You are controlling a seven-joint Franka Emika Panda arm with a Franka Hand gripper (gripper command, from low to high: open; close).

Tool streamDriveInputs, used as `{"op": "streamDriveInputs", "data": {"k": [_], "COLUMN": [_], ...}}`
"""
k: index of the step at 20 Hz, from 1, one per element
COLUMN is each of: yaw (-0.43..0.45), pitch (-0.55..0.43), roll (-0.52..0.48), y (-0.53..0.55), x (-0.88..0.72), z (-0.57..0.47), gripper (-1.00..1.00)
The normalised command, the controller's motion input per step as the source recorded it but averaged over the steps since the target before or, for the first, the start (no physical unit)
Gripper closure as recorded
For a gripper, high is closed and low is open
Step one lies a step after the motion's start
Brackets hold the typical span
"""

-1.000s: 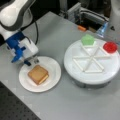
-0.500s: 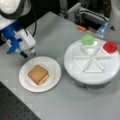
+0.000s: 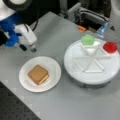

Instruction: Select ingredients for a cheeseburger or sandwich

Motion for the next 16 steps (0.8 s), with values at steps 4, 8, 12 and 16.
{"op": "streamDriveInputs", "data": {"k": [4, 8, 12, 16], "yaw": [-0.235, -0.268, -0.147, 0.010], "pitch": [-0.195, -0.224, -0.259, -0.254], "roll": [-0.622, -0.505, -0.451, -0.373], "y": [0.47, 0.50, 0.53, 0.49], "x": [-0.61, -0.75, -0.81, -0.78], "z": [0.04, -0.06, -0.07, -0.01], "gripper": [-1.00, -1.00, -1.00, -1.00]}}
